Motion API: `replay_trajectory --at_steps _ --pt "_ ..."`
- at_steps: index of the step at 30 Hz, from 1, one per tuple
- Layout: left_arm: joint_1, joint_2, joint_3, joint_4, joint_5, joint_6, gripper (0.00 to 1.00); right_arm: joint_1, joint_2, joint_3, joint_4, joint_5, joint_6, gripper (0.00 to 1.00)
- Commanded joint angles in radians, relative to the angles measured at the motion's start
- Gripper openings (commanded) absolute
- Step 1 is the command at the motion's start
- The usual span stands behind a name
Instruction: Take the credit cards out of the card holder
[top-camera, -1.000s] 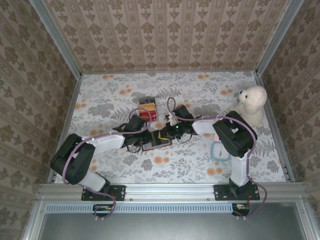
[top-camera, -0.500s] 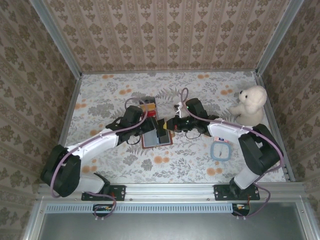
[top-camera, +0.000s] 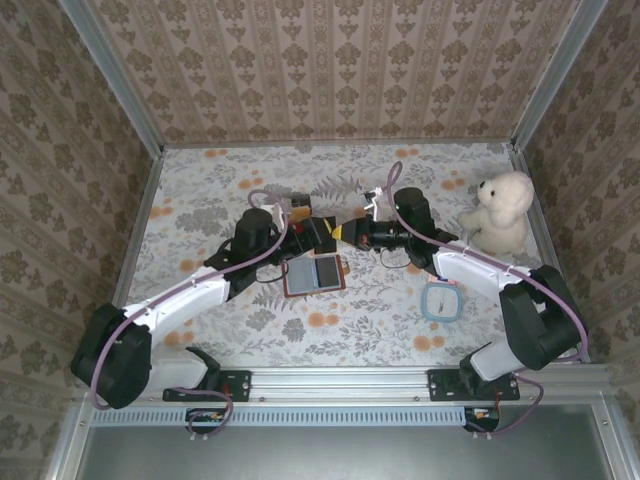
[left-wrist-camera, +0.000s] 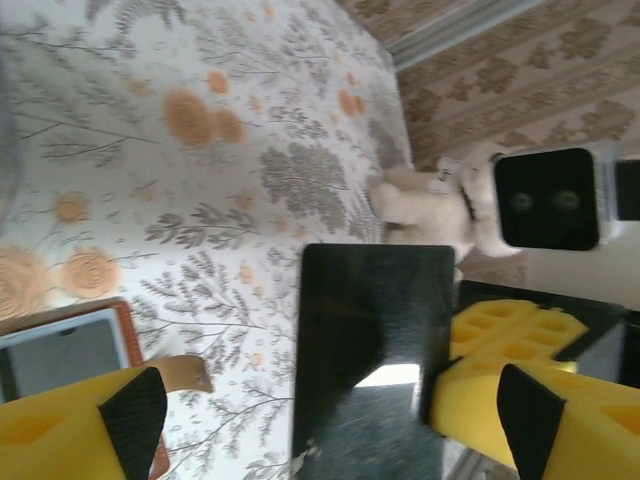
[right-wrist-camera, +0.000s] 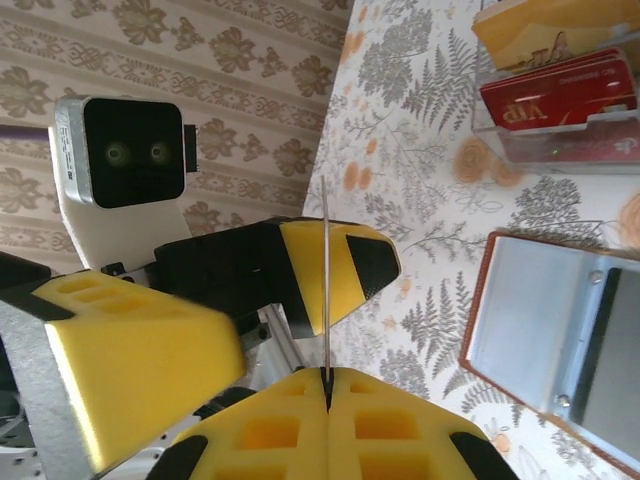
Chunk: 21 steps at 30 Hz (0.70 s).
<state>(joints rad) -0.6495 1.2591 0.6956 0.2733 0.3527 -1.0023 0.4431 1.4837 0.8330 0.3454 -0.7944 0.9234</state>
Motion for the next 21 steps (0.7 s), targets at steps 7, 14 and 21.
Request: replay_trajectory --at_steps 7,14,21 --pt "0.002 0.016 -0.053 0.307 0.126 -0.097 0.54 -0.018 -0.019 -0.027 0.109 -0.070 0.089 0.04" --pt "0.004 0.013 -0.082 0.367 0.132 -0.118 0.30 -0.024 -0.003 -0.034 0.107 -0.065 0.088 0.04" --pt "0.014 -0.013 -0.113 0.408 0.104 -0.120 0.05 -0.039 0.019 -0.022 0.076 -0.064 0.067 0.09"
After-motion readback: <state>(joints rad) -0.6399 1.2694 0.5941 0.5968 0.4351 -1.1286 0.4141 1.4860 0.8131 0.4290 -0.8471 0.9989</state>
